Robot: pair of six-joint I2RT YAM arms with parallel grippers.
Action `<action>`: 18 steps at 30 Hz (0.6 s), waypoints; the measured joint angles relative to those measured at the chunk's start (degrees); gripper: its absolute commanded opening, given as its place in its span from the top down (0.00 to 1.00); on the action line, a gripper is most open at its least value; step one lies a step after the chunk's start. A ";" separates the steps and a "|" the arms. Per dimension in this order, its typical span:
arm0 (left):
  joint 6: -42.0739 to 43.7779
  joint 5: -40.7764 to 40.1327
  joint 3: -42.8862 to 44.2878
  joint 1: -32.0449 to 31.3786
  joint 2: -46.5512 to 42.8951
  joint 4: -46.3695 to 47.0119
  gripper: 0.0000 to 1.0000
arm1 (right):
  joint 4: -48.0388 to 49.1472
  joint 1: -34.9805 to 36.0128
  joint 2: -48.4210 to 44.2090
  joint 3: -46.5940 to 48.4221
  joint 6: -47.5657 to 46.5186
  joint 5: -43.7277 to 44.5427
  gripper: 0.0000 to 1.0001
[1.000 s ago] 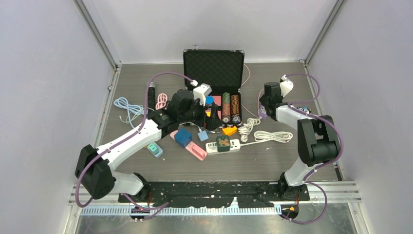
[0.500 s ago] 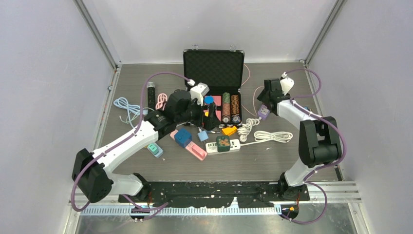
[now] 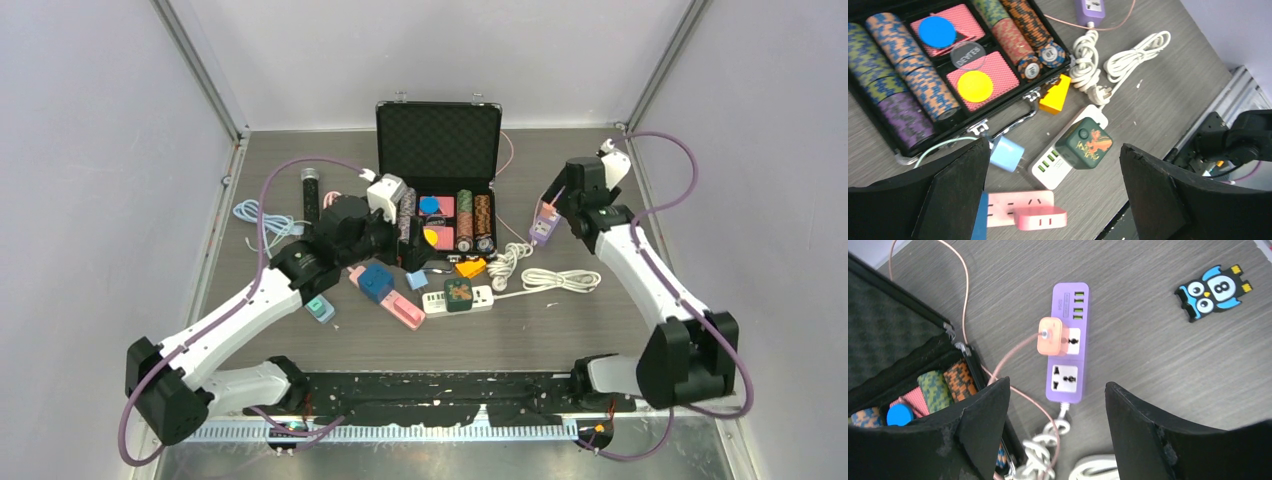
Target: Insert the plug
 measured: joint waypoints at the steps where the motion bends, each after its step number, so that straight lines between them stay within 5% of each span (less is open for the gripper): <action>1: 0.09 -0.70 -0.57 0.04 -0.87 -0.09 0.00 | -0.74 0.00 -1.46 -0.44 -0.20 -0.20 0.27; 12: 0.09 -11.76 -9.03 0.37 -10.34 0.04 0.05 | -9.18 3.19 -19.98 -1.92 -6.27 -3.02 0.40; 18: -1.86 -14.47 -9.22 1.05 -10.45 0.04 0.12 | -3.96 15.56 -16.94 -0.87 -13.11 -14.01 0.44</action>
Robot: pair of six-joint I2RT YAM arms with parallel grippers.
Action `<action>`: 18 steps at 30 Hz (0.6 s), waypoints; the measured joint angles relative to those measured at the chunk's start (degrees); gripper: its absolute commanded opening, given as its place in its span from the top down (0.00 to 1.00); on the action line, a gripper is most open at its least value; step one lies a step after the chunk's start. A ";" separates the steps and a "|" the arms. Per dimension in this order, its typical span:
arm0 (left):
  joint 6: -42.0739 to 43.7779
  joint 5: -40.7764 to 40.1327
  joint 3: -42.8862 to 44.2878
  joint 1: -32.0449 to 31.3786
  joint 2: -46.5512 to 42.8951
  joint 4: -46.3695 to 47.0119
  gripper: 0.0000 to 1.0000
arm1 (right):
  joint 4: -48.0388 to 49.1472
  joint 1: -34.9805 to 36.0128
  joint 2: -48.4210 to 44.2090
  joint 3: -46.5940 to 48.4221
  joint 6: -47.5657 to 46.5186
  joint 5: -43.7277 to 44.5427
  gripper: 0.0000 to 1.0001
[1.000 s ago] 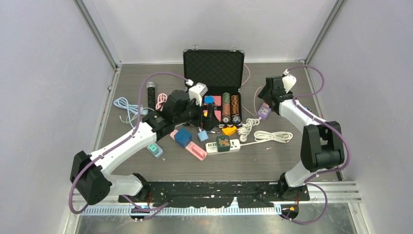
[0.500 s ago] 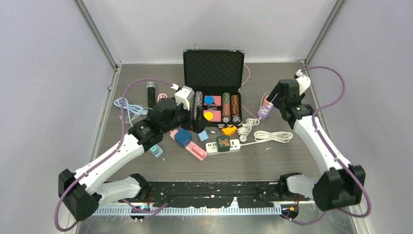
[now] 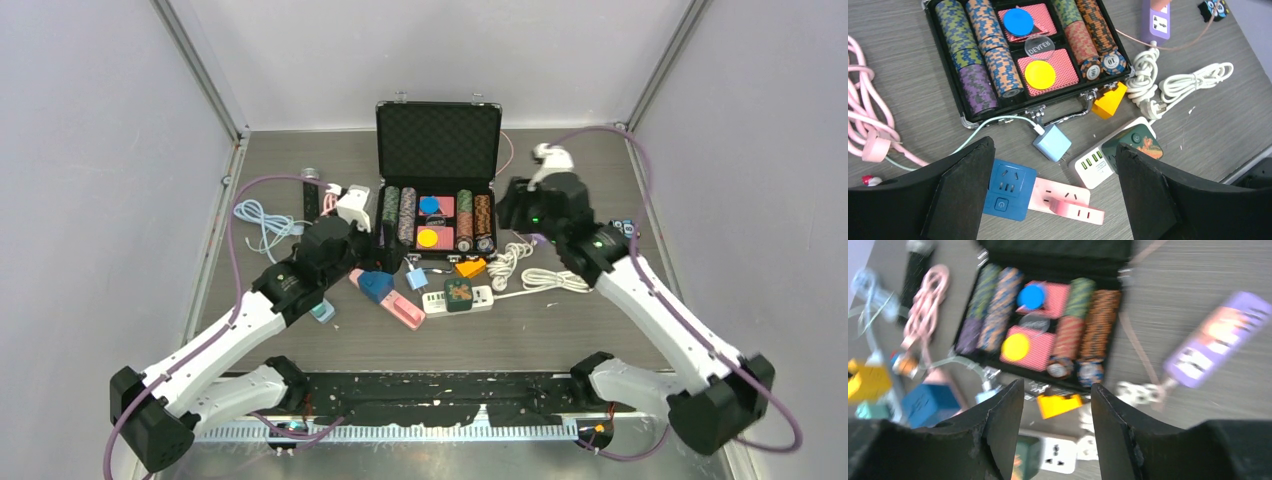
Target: Insert the plug
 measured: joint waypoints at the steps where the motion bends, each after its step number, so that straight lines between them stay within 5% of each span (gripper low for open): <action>1: -0.46 -0.48 -0.07 0.24 -0.13 0.00 0.13 | 1.25 2.75 2.12 0.57 -1.29 -1.99 0.43; 7: -2.75 -3.48 -1.64 2.32 -3.82 -0.13 0.13 | 5.84 14.69 20.15 6.23 -7.85 -11.89 0.36; 12: -2.97 -5.40 -1.99 3.23 -7.19 -0.37 0.09 | 4.98 17.90 37.07 15.34 -8.66 -15.54 0.29; 18: -2.91 -6.84 -2.19 3.65 -8.57 -0.42 0.08 | 2.36 19.89 43.63 17.49 -7.72 -16.02 0.28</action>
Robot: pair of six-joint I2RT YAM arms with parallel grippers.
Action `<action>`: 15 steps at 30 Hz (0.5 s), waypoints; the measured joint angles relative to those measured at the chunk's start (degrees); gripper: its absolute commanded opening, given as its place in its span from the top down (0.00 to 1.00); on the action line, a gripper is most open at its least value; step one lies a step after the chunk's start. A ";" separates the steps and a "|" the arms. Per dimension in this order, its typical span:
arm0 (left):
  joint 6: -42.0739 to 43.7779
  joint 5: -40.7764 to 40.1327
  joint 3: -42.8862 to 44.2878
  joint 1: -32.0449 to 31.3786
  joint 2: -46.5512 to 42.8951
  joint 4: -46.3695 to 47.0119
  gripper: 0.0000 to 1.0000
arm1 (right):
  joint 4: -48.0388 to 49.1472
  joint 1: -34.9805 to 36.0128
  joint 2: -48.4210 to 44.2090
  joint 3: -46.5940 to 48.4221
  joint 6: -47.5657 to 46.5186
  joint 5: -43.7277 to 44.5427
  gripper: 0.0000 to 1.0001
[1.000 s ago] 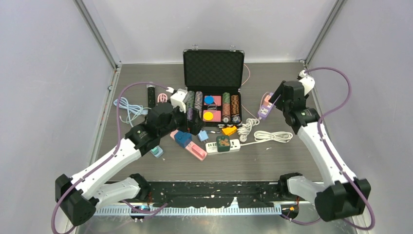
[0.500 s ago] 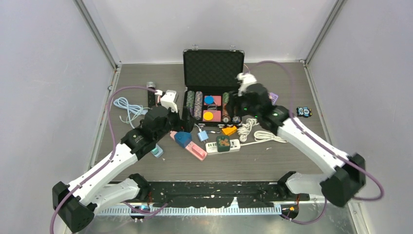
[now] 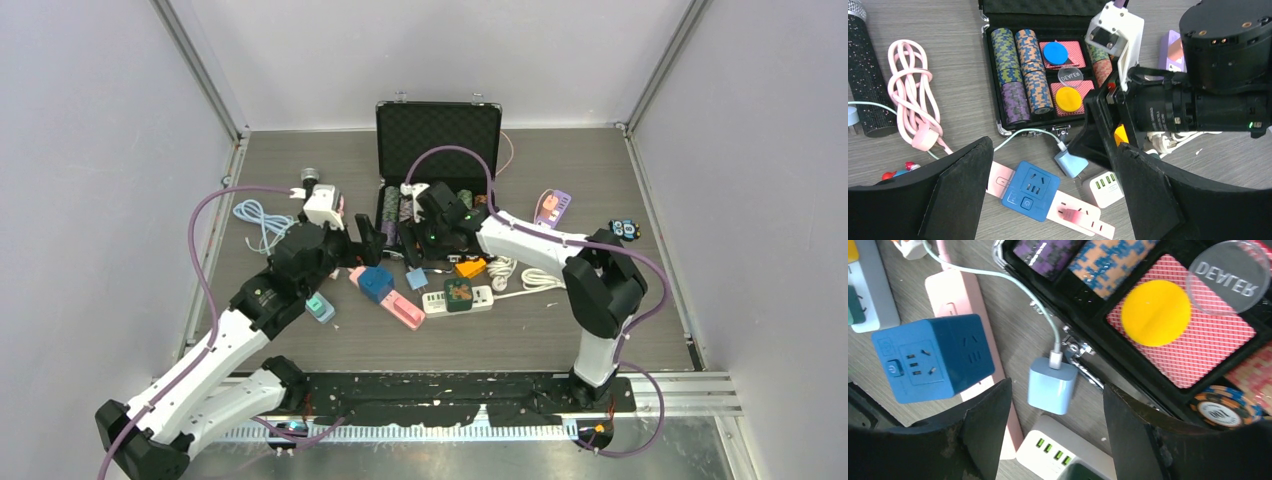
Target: Insert the plug
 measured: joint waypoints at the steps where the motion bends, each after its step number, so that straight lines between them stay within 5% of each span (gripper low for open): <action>1: 0.00 -0.02 0.00 0.09 0.13 0.00 0.07 | -0.81 0.48 0.48 0.48 0.13 0.02 0.28; 15: 0.00 0.07 0.00 0.76 2.25 0.02 0.06 | -6.69 6.58 6.62 3.32 4.74 6.82 0.29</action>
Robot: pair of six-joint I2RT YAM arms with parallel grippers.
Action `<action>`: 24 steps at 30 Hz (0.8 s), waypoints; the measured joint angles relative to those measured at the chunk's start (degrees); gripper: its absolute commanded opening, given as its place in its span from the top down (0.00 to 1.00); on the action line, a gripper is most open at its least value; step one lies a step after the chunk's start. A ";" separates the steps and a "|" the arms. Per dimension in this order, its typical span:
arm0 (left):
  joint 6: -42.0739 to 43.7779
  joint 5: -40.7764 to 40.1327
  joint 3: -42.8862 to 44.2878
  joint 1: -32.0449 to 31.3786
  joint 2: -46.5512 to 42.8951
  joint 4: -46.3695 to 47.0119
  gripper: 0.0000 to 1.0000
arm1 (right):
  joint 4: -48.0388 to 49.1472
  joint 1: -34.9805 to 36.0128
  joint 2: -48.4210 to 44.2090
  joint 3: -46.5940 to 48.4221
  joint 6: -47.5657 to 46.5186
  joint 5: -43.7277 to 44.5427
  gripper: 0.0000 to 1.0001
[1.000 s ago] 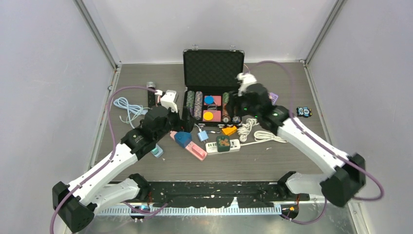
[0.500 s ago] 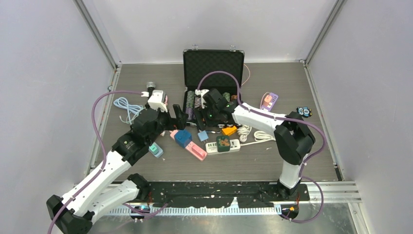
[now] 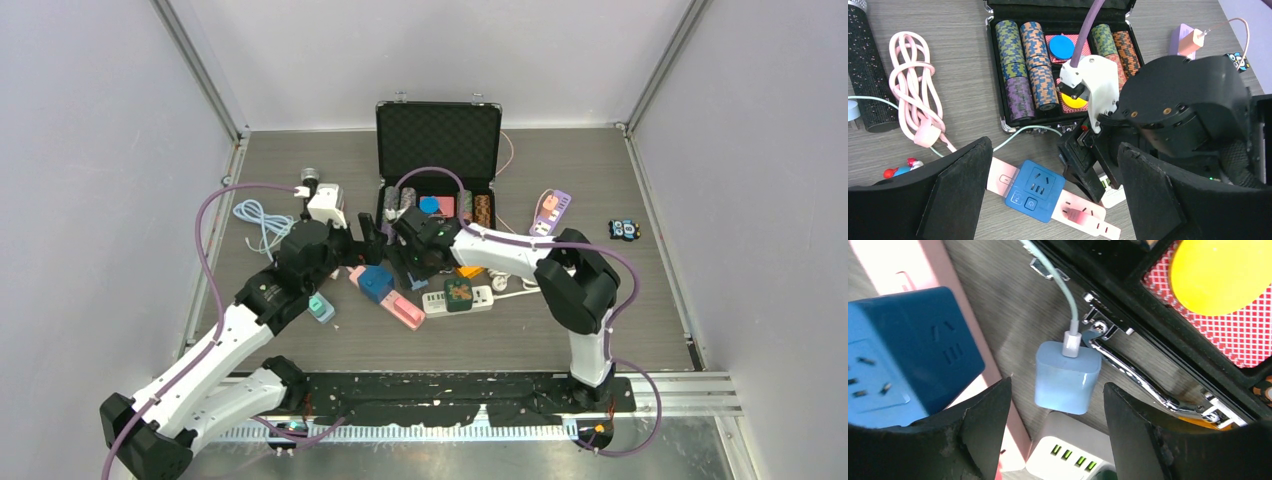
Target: Insert the plug
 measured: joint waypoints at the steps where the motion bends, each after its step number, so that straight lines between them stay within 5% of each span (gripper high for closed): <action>1: 0.00 0.07 0.00 0.04 0.00 -0.02 0.06 | -0.24 0.26 0.39 0.00 0.50 1.33 0.30; 13: -0.02 0.13 0.00 0.63 0.00 -0.02 0.06 | 1.77 1.01 0.37 -1.66 2.54 8.44 0.71; 24: -0.02 0.33 0.00 0.83 -1.20 -0.24 0.05 | 9.33 0.98 -13.90 -8.57 2.45 12.00 0.76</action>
